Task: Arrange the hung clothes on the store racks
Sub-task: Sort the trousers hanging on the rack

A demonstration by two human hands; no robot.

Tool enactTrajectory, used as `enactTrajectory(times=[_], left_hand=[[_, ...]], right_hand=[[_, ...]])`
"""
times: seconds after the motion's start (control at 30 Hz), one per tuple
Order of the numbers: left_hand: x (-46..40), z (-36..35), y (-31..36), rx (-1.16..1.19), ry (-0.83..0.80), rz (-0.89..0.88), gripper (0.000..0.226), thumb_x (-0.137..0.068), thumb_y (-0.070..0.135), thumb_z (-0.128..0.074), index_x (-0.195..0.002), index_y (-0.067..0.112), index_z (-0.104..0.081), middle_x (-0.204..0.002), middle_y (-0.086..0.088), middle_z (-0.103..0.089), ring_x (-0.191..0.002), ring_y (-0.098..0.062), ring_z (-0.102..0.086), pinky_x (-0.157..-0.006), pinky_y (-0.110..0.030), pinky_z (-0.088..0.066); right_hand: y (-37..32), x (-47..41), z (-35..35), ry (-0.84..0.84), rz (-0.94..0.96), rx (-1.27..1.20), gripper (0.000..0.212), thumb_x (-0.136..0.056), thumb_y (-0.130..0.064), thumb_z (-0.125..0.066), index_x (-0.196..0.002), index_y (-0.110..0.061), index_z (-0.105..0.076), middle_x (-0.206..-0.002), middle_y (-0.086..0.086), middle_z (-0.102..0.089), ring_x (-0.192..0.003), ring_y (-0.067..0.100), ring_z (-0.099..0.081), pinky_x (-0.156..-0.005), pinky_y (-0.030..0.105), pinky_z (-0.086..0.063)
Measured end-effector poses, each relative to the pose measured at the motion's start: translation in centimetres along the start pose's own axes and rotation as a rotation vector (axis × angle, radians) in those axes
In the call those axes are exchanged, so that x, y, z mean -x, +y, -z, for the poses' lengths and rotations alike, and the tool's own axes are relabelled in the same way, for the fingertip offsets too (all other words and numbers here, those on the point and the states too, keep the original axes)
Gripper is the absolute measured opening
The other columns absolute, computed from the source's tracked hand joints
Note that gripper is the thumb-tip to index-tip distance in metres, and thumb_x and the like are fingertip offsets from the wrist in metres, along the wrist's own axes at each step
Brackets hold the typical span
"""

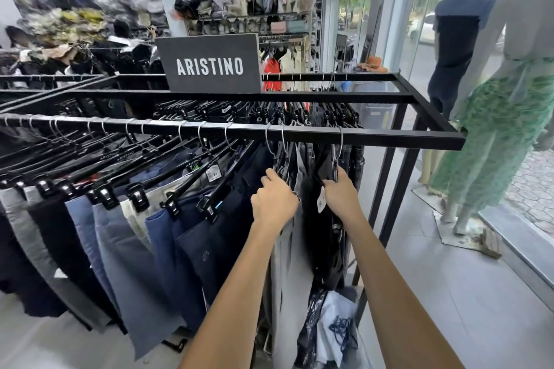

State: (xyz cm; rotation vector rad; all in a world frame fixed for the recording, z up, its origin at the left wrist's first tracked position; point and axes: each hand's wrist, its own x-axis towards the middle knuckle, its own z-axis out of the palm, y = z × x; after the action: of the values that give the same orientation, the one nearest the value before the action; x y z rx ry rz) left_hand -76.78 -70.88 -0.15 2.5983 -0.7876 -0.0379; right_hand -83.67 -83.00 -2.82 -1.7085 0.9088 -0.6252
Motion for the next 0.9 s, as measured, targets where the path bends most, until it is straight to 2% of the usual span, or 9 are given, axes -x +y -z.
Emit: enactTrajectory(times=[0.13,0.23,0.33,0.4,0.47,0.57,0.63,0.7,0.9], left_hand=[[-0.2,-0.7,0.0,0.061,0.027,0.021,0.062,-0.099,0.03,-0.045,-0.147,0.003,-0.017,-0.143,-0.016,-0.04,-0.112,-0.039,-0.058,-0.077,-0.04,-0.032],[-0.3,-0.7,-0.3,0.137,0.031,0.02,0.058,-0.103,0.037,-0.034,-0.149,0.007,-0.018,-0.146,-0.014,-0.04,-0.114,-0.04,-0.057,-0.087,-0.044,-0.037],[-0.6,-0.5,-0.7,0.287,0.005,0.065,0.053,-0.104,0.04,-0.025,-0.15,0.015,-0.023,-0.147,-0.008,-0.043,-0.121,-0.039,-0.052,-0.097,-0.048,-0.034],[-0.9,-0.4,-1.1,0.345,-0.001,0.096,0.048,-0.105,0.038,-0.022,-0.149,0.02,-0.027,-0.143,-0.006,-0.049,-0.122,-0.037,-0.05,-0.098,-0.048,-0.032],[-1.0,-0.4,-1.4,0.34,0.007,0.105,0.045,-0.105,0.036,-0.022,-0.147,0.022,-0.029,-0.139,-0.008,-0.053,-0.121,-0.037,-0.051,-0.097,-0.047,-0.033],[-0.6,-0.5,-1.3,0.276,0.055,0.086,0.045,-0.105,0.035,-0.023,-0.147,0.019,-0.029,-0.14,-0.009,-0.052,-0.119,-0.039,-0.053,-0.096,-0.048,-0.034],[-0.4,-0.6,-1.2,0.257,0.081,0.07,0.045,-0.106,0.035,-0.023,-0.147,0.017,-0.029,-0.139,-0.01,-0.053,-0.117,-0.039,-0.055,-0.095,-0.048,-0.035],[-0.5,-0.9,-1.2,0.249,0.094,0.06,0.045,-0.106,0.035,-0.023,-0.146,0.016,-0.029,-0.138,-0.01,-0.054,-0.115,-0.039,-0.056,-0.093,-0.048,-0.036],[-0.9,-1.4,-1.4,0.213,0.098,0.059,0.046,-0.106,0.037,-0.022,-0.146,0.016,-0.028,-0.137,-0.01,-0.054,-0.11,-0.039,-0.059,-0.088,-0.047,-0.037]], right_hand=[[0.3,0.1,0.2,0.009,-0.003,-0.007,0.051,-0.097,-0.014,-0.039,-0.145,-0.03,-0.044,-0.107,-0.002,-0.068,-0.09,0.019,-0.065,-0.087,0.039,-0.053],[0.3,0.2,0.5,0.01,-0.008,0.0,0.053,-0.094,-0.017,-0.043,-0.145,-0.034,-0.045,-0.113,-0.001,-0.068,-0.097,0.021,-0.066,-0.095,0.044,-0.053],[0.3,0.2,0.9,-0.007,-0.003,0.009,0.055,-0.092,-0.018,-0.044,-0.144,-0.035,-0.046,-0.119,-0.002,-0.067,-0.104,0.021,-0.064,-0.098,0.043,-0.051],[0.3,0.3,1.0,-0.017,-0.006,0.004,0.054,-0.09,-0.018,-0.045,-0.142,-0.034,-0.048,-0.117,-0.001,-0.068,-0.103,0.022,-0.065,-0.094,0.039,-0.052],[0.3,0.6,0.9,-0.019,-0.02,-0.009,0.052,-0.089,-0.021,-0.05,-0.139,-0.032,-0.05,-0.112,-0.001,-0.069,-0.104,0.024,-0.065,-0.095,0.039,-0.052],[0.1,0.7,0.8,-0.023,-0.04,-0.021,0.044,-0.088,-0.032,-0.065,-0.13,-0.023,-0.056,-0.107,-0.009,-0.067,-0.112,0.02,-0.061,-0.106,0.043,-0.045],[0.1,0.6,0.8,-0.049,-0.058,-0.017,0.058,-0.086,-0.035,-0.072,-0.139,-0.019,-0.052,-0.12,-0.007,-0.064,-0.118,0.017,-0.058,-0.111,0.041,-0.04],[0.2,0.3,0.7,-0.058,-0.07,0.004,0.064,-0.084,-0.03,-0.075,-0.142,-0.017,-0.05,-0.128,-0.001,-0.063,-0.121,0.019,-0.058,-0.112,0.041,-0.04],[0.1,0.0,0.9,-0.024,-0.091,0.029,0.047,-0.09,-0.009,-0.06,-0.137,-0.015,-0.056,-0.131,0.004,-0.063,-0.119,0.022,-0.058,-0.106,0.038,-0.044]])
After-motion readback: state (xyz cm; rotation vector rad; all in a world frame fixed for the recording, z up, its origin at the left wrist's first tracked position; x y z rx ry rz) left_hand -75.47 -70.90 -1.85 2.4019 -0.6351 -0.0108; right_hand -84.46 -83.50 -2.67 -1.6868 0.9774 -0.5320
